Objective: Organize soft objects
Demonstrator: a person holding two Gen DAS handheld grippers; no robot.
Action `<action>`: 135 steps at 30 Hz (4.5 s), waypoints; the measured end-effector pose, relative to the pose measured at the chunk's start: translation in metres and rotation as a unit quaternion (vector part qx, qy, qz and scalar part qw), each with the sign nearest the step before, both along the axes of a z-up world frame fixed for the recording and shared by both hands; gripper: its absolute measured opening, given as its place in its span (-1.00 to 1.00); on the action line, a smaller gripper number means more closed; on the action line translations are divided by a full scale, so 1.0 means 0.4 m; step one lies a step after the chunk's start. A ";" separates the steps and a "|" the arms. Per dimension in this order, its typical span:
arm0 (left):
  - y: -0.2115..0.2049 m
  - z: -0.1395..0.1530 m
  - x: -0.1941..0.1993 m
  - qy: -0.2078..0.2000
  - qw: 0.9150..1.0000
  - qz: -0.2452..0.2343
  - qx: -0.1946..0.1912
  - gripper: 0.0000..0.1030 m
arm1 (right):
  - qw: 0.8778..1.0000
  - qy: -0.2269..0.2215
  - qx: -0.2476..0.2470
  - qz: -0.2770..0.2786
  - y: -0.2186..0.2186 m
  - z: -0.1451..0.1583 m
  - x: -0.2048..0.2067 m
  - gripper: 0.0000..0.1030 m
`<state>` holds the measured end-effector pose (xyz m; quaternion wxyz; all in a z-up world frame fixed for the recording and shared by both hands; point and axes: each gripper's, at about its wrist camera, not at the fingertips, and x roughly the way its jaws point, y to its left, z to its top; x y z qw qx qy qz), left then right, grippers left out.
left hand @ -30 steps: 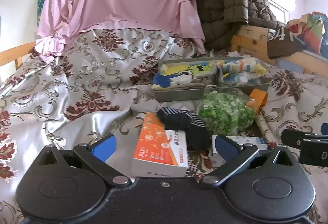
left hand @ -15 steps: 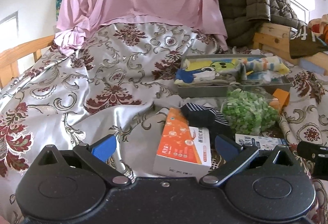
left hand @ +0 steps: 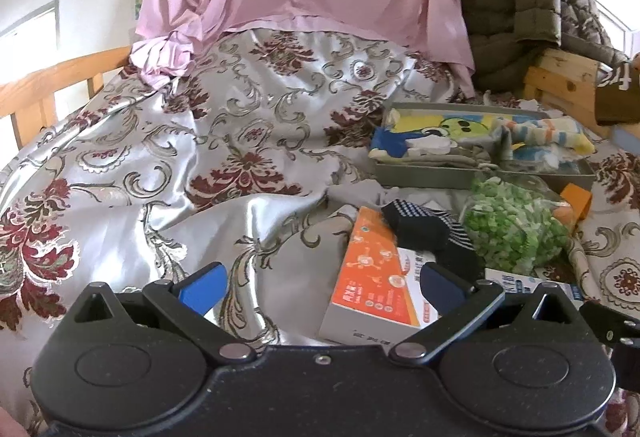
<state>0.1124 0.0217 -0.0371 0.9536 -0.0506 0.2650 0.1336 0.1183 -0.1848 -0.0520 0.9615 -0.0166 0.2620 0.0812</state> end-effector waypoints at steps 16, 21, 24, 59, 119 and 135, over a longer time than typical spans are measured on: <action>0.082 0.019 0.038 -0.018 0.997 0.067 -0.025 0.98 | 0.998 -0.014 0.018 0.051 0.065 -0.016 0.065 0.99; 0.105 0.020 0.064 -0.012 0.997 0.072 -0.032 0.98 | 0.997 -0.025 0.026 0.063 0.071 -0.015 0.068 0.99; 0.132 0.029 0.080 -0.010 0.996 0.075 -0.048 0.98 | 0.997 -0.015 0.032 0.073 0.075 -0.025 0.078 0.99; 0.244 -0.092 0.593 0.085 0.950 -0.249 -0.165 0.98 | 0.981 0.120 0.130 0.075 0.211 -0.015 0.266 0.99; 0.248 -0.045 0.596 0.072 0.923 -0.351 -0.138 0.02 | 0.980 0.099 0.170 0.041 0.286 -0.062 0.361 0.62; 0.059 -0.054 0.701 0.243 0.831 -0.497 -0.054 -0.03 | 0.978 0.089 0.181 0.057 0.267 -0.091 0.366 0.20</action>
